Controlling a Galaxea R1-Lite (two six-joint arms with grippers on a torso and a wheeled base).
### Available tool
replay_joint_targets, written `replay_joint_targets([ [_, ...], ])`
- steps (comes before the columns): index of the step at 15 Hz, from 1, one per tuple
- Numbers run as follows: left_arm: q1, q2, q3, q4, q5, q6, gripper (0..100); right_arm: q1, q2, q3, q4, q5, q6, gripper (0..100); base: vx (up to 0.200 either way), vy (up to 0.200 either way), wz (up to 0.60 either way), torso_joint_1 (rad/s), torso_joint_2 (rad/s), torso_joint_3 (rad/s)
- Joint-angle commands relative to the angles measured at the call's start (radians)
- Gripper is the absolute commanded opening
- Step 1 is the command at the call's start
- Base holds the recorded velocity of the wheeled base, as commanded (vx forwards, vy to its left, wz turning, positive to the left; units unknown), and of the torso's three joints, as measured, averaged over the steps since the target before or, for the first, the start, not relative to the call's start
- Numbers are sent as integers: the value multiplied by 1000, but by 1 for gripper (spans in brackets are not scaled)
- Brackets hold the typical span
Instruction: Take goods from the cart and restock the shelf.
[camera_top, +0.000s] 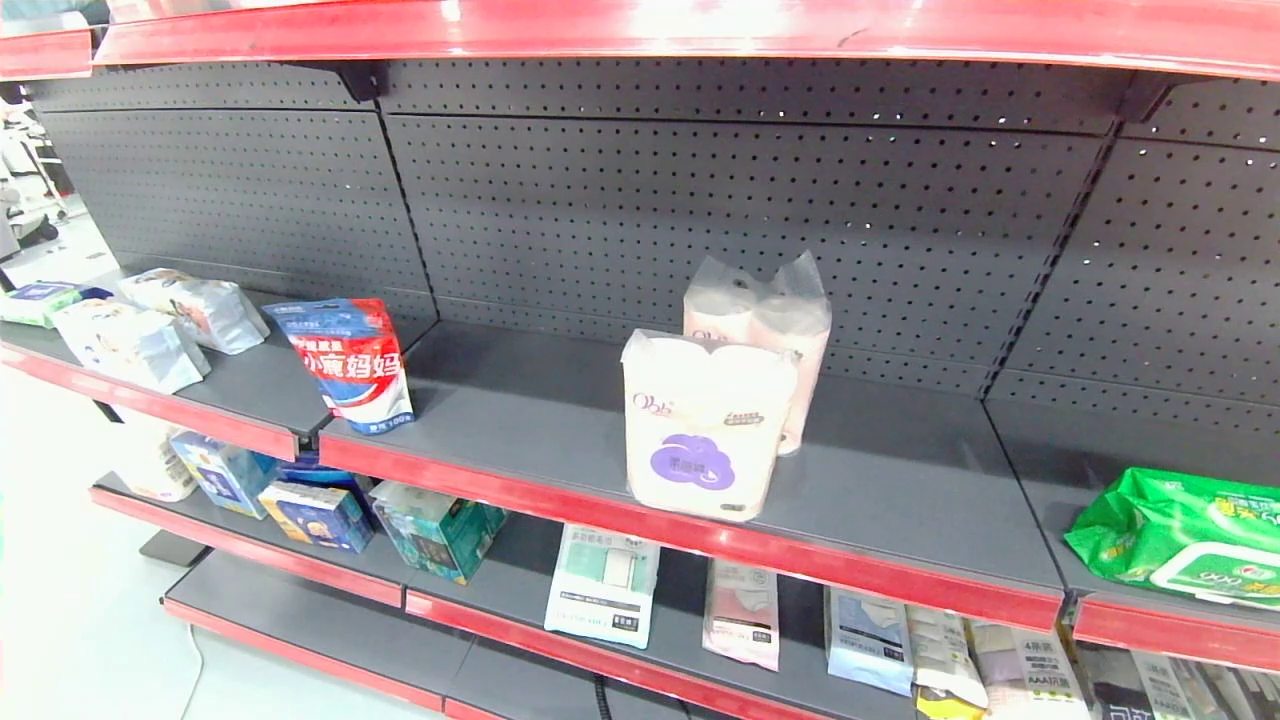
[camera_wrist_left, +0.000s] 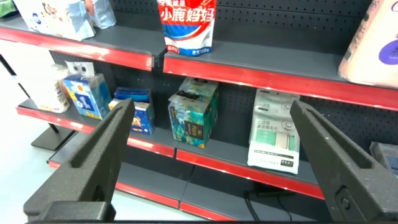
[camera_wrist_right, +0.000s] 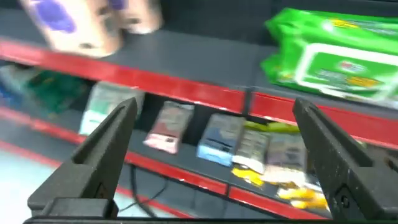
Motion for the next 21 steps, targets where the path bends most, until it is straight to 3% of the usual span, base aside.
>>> replay_joint_targets([
  [1, 0, 0, 0, 0, 1, 0, 100, -58, -15, 2, -1, 1, 4, 100, 0, 0, 0, 0, 0, 0],
  [3, 0, 0, 0, 0, 1, -2, 100, -3, -63, 0, -1, 21, 1, 100, 0, 0, 0, 0, 0, 0],
  [6, 0, 0, 0, 0, 2, -2, 100, -18, -86, 2, -1, -44, 5, 100, 0, 0, 0, 0, 0, 0],
  [15, 0, 0, 0, 0, 1, 0, 100, -18, -86, 2, -1, -38, 4, 100, 0, 0, 0, 0, 0, 0],
  [21, 0, 0, 0, 0, 1, 0, 100, -18, -86, 2, -1, -39, 5, 100, 0, 0, -600, 6, 1, -1],
])
